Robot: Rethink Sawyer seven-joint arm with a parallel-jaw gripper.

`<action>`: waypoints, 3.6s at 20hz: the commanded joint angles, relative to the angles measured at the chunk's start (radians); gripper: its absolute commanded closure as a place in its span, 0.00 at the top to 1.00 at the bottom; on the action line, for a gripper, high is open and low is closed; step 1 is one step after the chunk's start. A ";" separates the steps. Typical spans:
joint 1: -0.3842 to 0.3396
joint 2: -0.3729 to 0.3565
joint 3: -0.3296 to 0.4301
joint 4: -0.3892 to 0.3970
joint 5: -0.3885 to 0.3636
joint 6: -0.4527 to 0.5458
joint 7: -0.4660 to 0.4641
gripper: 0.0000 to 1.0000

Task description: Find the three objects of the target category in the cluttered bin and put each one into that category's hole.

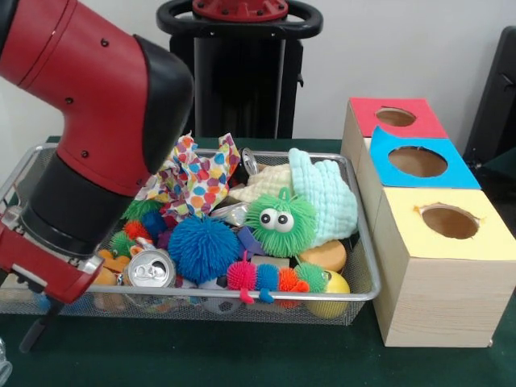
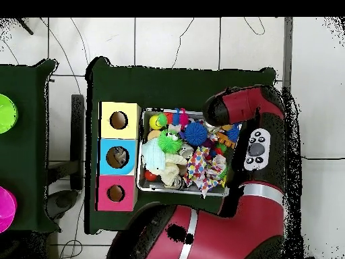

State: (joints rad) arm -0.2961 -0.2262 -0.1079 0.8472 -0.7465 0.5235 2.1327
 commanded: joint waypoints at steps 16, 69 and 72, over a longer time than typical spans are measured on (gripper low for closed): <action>-0.004 0.182 0.009 -0.001 -0.182 -0.193 -0.116 1.00; -0.384 0.323 0.448 0.005 0.167 0.224 -0.422 1.00; -0.383 0.353 0.443 -0.039 0.219 0.314 -0.435 1.00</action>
State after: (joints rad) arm -0.6655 -0.0696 0.2384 0.7205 -0.5515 0.5524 1.9694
